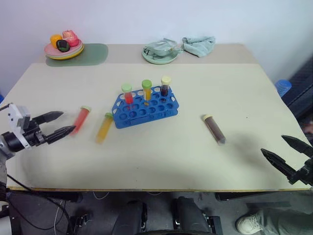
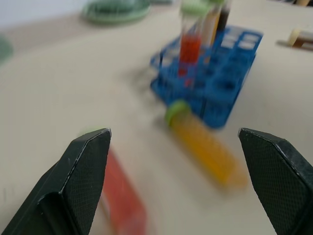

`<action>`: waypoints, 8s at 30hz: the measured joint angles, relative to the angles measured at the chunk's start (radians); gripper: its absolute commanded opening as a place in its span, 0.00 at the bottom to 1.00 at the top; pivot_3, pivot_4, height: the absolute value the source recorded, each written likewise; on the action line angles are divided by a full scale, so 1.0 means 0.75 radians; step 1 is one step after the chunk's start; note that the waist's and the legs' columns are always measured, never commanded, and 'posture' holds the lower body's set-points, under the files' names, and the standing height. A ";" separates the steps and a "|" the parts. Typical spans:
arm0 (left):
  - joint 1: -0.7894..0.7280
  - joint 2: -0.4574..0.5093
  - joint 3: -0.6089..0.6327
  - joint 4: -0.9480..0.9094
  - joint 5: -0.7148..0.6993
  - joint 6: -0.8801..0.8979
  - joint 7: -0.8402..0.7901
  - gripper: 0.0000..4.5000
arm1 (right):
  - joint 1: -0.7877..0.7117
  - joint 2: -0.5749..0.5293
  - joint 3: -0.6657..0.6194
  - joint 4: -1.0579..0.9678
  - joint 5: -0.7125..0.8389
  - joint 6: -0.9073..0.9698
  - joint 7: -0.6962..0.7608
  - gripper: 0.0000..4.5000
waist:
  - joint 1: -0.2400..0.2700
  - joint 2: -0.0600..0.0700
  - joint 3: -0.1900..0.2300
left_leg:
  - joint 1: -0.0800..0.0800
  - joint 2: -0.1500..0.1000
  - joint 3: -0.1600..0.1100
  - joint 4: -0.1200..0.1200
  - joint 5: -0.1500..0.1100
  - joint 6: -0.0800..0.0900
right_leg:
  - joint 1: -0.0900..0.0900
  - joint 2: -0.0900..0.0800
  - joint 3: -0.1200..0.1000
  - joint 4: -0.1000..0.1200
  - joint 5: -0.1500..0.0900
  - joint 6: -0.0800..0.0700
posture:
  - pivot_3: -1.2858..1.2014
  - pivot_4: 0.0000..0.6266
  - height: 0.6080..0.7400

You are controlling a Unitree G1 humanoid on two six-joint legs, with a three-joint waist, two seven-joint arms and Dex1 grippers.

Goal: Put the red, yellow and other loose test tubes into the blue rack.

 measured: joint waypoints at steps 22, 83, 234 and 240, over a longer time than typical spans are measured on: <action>-0.075 -0.032 -0.015 -0.056 -0.056 0.115 -0.214 0.94 | -0.050 -0.001 0.079 -0.090 0.002 0.068 -0.075 0.91 | 0.000 0.000 0.000 | 0.000 0.000 0.000 0.000 0.000 0.000 | 0.000 0.000 0.000 0.000 0.000 0.000 | 0.52 0.24 1.00; -0.071 -0.177 -0.398 -0.789 -0.031 0.239 -0.155 0.96 | -1.636 -0.059 1.153 0.883 -0.314 1.150 -0.362 0.17 | -0.013 0.001 0.001 | -0.017 -0.001 0.000 0.007 0.001 0.000 | -0.016 0.000 -0.002 0.004 0.001 0.001 | 0.52 0.24 1.00; 0.309 -0.471 -0.132 -1.024 -0.205 0.320 0.535 0.96 | -1.578 0.756 0.981 0.983 -0.501 -0.051 -0.522 0.18 | -0.045 0.004 0.003 | -0.002 -0.002 0.000 -0.004 0.004 -0.006 | -0.009 0.001 0.000 0.005 0.001 0.000 | 0.52 0.24 1.00; 0.309 -0.471 -0.131 -1.024 -0.205 0.318 0.531 0.96 | -1.512 0.773 1.037 0.967 -0.581 -0.199 -0.538 0.18 | -0.045 0.004 0.003 | -0.002 -0.002 0.000 -0.005 0.004 -0.006 | -0.009 0.001 -0.001 0.005 0.001 0.000 | 0.52 0.24 1.00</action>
